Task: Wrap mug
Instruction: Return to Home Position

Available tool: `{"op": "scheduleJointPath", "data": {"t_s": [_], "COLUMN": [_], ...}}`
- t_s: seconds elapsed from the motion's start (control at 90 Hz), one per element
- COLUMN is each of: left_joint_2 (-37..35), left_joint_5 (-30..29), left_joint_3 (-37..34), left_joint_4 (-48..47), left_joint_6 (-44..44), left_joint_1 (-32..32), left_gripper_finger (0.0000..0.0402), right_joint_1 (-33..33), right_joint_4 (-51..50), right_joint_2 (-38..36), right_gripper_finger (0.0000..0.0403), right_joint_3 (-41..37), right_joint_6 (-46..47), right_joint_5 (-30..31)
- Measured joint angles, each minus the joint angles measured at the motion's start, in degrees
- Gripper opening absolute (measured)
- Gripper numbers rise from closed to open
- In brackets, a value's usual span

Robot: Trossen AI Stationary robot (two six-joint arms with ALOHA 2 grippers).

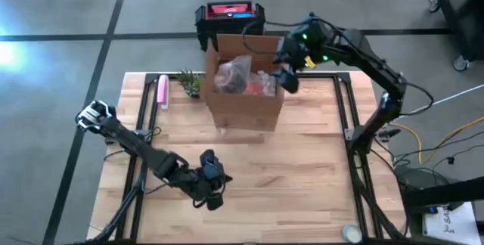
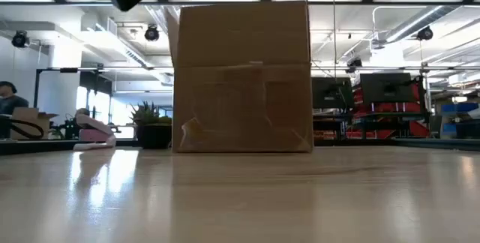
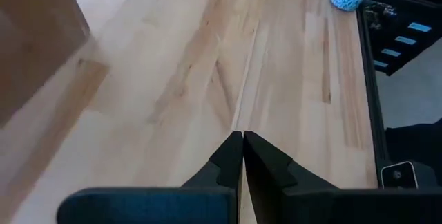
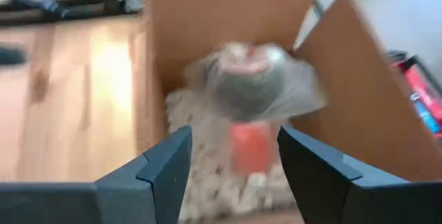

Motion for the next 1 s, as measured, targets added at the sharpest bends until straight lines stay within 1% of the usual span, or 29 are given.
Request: {"op": "scheduleJointPath", "data": {"t_s": [0.089,0.178,0.267,0.333,0.411,0.544,0.7,0.767,0.889,1.0], "left_joint_2": [-1.49,-2.9,-4.14,-5.16,-6.54,-9.57,-14.79,-17.2,-22.63,-28.36], "left_joint_5": [-0.4,-0.75,-0.81,-0.87,-0.85,-0.2,0.64,0.66,0.72,0.95], "left_joint_3": [0.0,-0.14,-1.45,-3.11,-5.52,-11.17,-20.38,-24.41,-30.31,-34.68], "left_joint_4": [-0.81,-2.09,-2.14,-2.09,-1.63,5.0,17.15,22.0,28.9,30.67], "left_joint_6": [2.3,3.87,4.81,4.82,4.38,4.62,6.39,7.31,9.23,13.09], "left_joint_1": [0.66,1.54,2.4,3.01,3.53,4.49,5.3,5.7,6.44,7.05], "left_gripper_finger": [0.0,0.0,0.0,0.0,0.0,0.0,0.0,0.0,0.0,0.0], "right_joint_1": [1.3,3.31,6.13,8.46,11.29,15.69,17.84,17.87,17.83,17.84], "right_joint_4": [-0.36,2.02,7.38,12.71,19.22,28.18,37.88,40.82,45.04,47.0], "right_joint_2": [-5.6,-11.84,-19.16,-25.96,-33.26,-42.6,-51.11,-53.95,-59.58,-66.64], "right_gripper_finger": [0.0171,0.0152,0.013,0.0111,0.0088,0.0048,0.0008,0.0003,0.0007,0.0003], "right_joint_3": [-6.65,-16.13,-27.64,-36.87,-46.98,-61.45,-74.37,-78.92,-85.92,-92.01], "right_joint_6": [1.22,3.53,6.49,9.14,13.27,17.84,20.34,20.73,21.96,21.96], "right_joint_5": [0.08,0.62,0.31,0.44,2.46,3.38,3.71,4.16,4.8,4.66]}}
